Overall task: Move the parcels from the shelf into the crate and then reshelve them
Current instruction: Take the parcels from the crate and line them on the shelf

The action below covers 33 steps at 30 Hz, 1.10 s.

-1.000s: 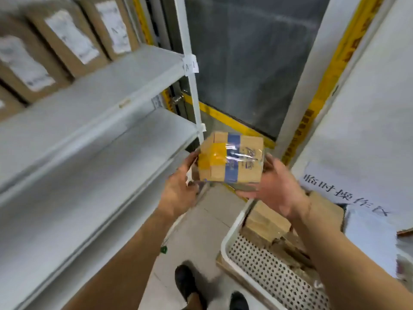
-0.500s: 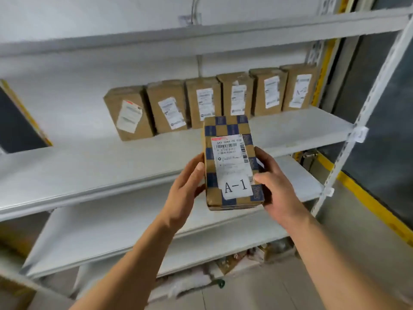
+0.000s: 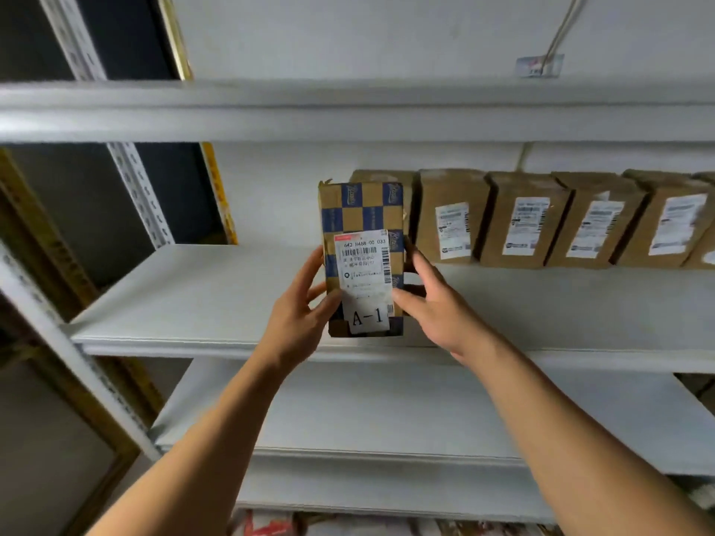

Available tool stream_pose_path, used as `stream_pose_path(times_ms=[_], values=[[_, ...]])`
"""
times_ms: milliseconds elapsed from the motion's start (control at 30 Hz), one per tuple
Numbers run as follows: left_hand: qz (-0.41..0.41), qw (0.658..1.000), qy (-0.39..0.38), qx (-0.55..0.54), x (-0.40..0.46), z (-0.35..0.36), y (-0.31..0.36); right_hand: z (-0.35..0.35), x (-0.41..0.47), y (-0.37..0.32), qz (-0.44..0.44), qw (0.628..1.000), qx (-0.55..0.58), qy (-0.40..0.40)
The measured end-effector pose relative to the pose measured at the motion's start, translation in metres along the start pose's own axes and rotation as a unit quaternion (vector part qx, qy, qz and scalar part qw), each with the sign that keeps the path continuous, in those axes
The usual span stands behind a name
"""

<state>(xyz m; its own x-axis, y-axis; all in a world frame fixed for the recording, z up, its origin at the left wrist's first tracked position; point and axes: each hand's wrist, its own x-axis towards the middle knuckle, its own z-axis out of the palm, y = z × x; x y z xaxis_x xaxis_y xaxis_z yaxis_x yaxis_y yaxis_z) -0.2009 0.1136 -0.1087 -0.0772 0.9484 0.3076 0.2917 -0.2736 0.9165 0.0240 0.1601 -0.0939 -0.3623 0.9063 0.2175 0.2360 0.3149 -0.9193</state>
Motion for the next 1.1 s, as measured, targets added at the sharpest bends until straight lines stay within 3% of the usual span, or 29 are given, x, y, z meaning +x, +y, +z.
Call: stream_pose_path(times_ms=[200,400,633,767,1100], values=[[-0.022,0.993,0.094,0.061,0.042,-0.044,-0.024,0.059,0.097,0.016,0.000,0.999,-0.035,-0.003],[-0.074,0.991,0.110,0.029,0.114,-0.083,-0.063,0.107,0.167,0.019,0.005,0.998,-0.030,0.063],[-0.070,0.997,0.029,0.031,0.194,-0.101,-0.104,0.134,0.232,0.050,0.095,0.970,-0.064,0.214],[-0.079,0.996,0.021,0.017,0.228,-0.101,-0.123,0.145,0.256,0.063,0.106,0.951,-0.084,0.278],[-0.049,0.998,0.021,0.023,0.251,-0.101,-0.148,0.166,0.279,0.067,0.123,0.937,-0.097,0.311]])
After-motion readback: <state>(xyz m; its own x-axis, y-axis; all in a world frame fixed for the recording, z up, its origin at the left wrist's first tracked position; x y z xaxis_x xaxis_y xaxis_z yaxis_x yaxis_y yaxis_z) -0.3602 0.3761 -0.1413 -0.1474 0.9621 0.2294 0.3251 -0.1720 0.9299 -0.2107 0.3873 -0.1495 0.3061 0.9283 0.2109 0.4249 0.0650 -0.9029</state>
